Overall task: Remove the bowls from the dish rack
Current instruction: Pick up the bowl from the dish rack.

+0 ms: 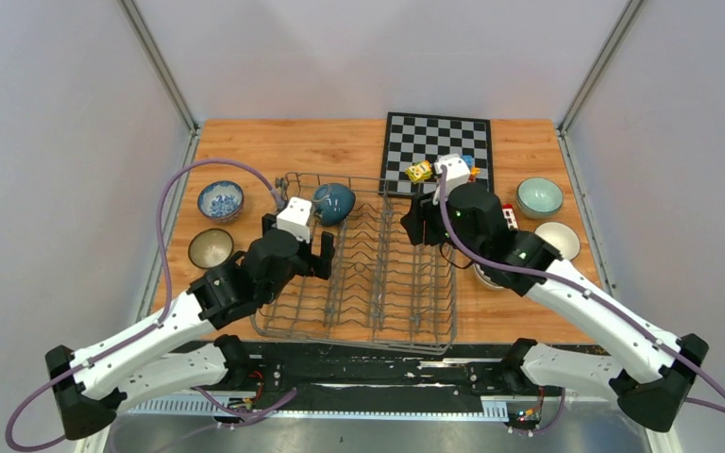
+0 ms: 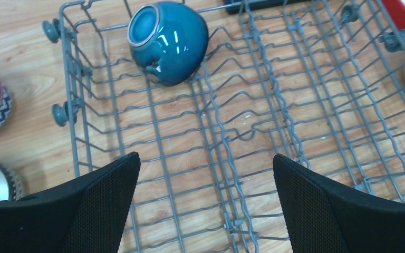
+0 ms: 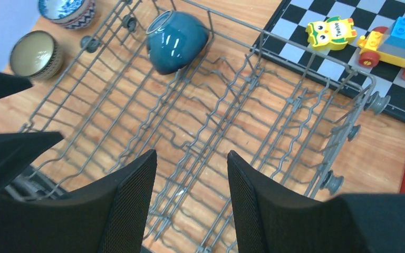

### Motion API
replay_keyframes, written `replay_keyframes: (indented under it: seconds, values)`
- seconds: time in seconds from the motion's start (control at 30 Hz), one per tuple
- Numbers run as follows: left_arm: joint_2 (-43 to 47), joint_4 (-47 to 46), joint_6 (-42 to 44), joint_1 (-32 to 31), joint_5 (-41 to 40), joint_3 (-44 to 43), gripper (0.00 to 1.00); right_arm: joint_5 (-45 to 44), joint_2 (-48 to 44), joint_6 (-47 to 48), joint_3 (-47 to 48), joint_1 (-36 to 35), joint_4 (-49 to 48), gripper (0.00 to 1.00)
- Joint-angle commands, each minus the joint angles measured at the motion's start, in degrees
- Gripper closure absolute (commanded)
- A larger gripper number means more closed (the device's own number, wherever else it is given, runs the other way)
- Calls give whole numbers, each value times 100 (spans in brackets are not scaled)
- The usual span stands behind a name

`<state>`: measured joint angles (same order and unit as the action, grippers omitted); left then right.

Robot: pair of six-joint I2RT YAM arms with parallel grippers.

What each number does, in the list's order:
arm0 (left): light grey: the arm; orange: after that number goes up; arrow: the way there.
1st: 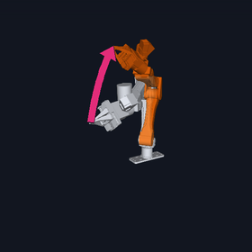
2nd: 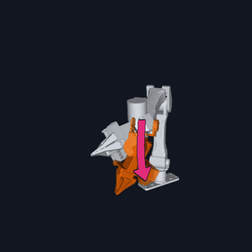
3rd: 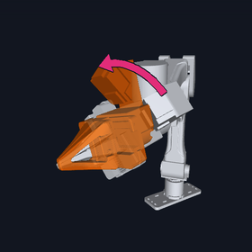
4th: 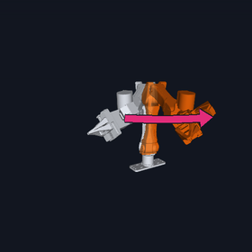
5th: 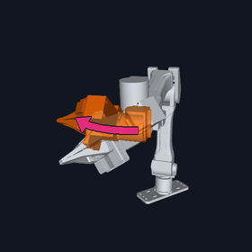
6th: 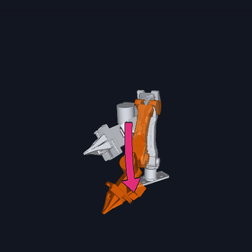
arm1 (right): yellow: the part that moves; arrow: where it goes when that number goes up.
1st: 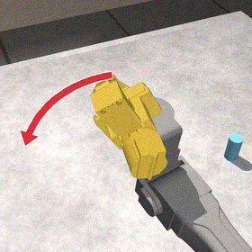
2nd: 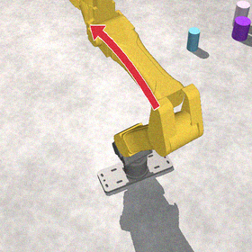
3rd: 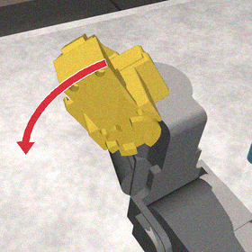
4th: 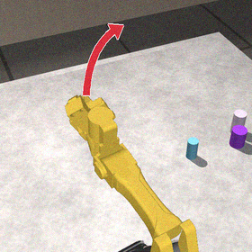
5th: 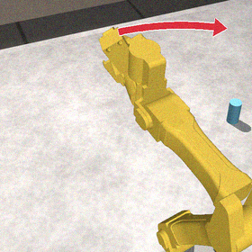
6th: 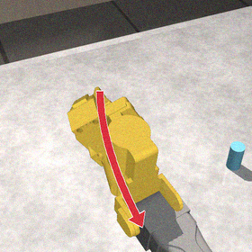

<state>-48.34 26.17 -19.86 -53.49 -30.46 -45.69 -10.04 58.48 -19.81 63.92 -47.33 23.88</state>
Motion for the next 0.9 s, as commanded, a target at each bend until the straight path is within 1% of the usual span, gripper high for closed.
replay_keyframes:
  seconds: [0.0,0.07,0.13,0.17,0.2,0.27,0.33,0.47,0.67,0.77,0.8,0.87]
  values:
    - [426,-977,453,-29,446,384,3,-561,222,317,-553,-1,-1535,44]
    - [440,-1102,503,-29,308,411,1,-191,454,-76,-485,321,-1548,43]
    - [365,-1159,603,-2,28,427,0,698,718,-620,-437,853,-1631,43]
    - [295,-1143,566,61,-121,414,0,1257,852,-909,-513,1106,-1876,44]
    - [215,-1069,456,191,-66,361,0,1627,958,-1167,-624,1297,-2185,44]
    - [46,-968,167,779,549,208,0,2010,1190,-1536,-821,1524,-2828,44]
    - [-84,-1044,-115,1140,999,115,0,2159,1403,-1721,-918,1558,-3237,44]
    - [-411,-1443,-428,1457,1427,29,0,2433,1898,-2047,-979,1553,-3998,43]
    - [-1261,-1522,-721,2021,1706,-406,3,2700,2775,-2888,-1079,1595,-5072,42]
    - [-1594,-1542,-794,2399,1898,-614,7,2880,3236,-3188,-979,1601,-5401,42]
    - [-1696,-1538,-804,2490,1930,-675,8,2938,3364,-3253,-894,1601,-5439,41]
    - [-1939,-1557,-816,2617,1947,-790,11,3026,3582,-3367,-782,1596,-5446,32]
